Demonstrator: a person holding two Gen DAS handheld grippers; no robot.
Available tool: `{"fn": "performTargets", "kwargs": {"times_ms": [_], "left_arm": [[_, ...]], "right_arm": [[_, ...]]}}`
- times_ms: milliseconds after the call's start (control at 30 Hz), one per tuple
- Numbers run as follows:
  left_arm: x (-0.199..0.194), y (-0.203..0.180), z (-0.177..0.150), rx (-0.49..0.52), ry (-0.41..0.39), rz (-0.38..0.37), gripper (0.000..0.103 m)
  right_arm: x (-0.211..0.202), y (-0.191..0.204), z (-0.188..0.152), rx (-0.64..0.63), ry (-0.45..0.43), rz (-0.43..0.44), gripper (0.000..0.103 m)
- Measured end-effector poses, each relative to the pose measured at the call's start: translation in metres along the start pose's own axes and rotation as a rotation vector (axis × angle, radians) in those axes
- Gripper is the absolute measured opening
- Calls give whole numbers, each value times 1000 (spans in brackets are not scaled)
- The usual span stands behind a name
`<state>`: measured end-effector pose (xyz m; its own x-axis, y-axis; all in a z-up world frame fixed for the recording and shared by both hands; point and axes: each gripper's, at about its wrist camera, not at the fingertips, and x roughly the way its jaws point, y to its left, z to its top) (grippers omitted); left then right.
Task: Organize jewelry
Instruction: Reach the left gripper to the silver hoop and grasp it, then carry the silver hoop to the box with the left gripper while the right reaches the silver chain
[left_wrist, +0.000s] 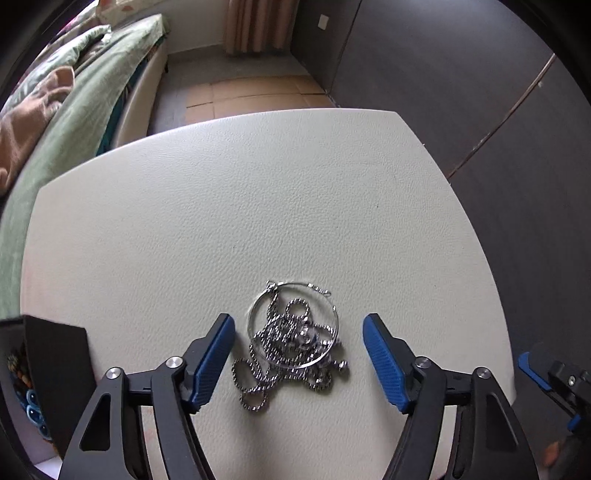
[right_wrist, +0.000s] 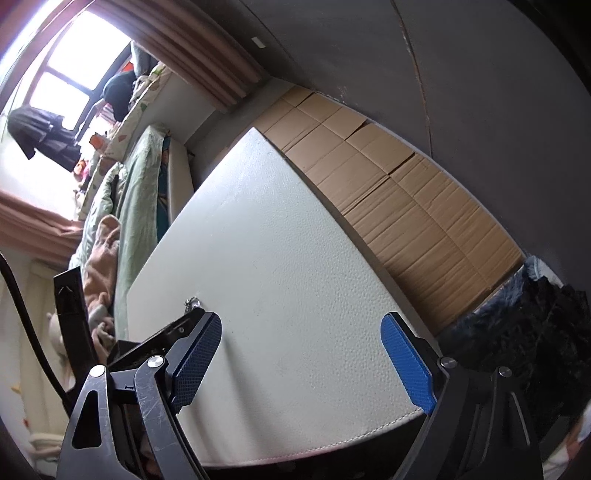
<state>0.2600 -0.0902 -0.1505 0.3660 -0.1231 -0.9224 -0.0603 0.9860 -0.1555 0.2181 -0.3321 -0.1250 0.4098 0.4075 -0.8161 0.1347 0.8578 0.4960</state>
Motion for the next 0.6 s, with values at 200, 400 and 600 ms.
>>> {"fn": "performTargets", "kwargs": {"times_ms": [200, 400, 600], "left_arm": [[1, -3, -2, 40, -19, 79, 52], [-6, 15, -2, 26, -13, 5, 51], [-33, 27, -1, -19, -65, -49, 51]], "right_arm": [[2, 1, -2, -7, 11, -13, 89], [2, 6, -6, -23, 14, -26, 89], [2, 16, -11, -74, 12, -35, 89]]}}
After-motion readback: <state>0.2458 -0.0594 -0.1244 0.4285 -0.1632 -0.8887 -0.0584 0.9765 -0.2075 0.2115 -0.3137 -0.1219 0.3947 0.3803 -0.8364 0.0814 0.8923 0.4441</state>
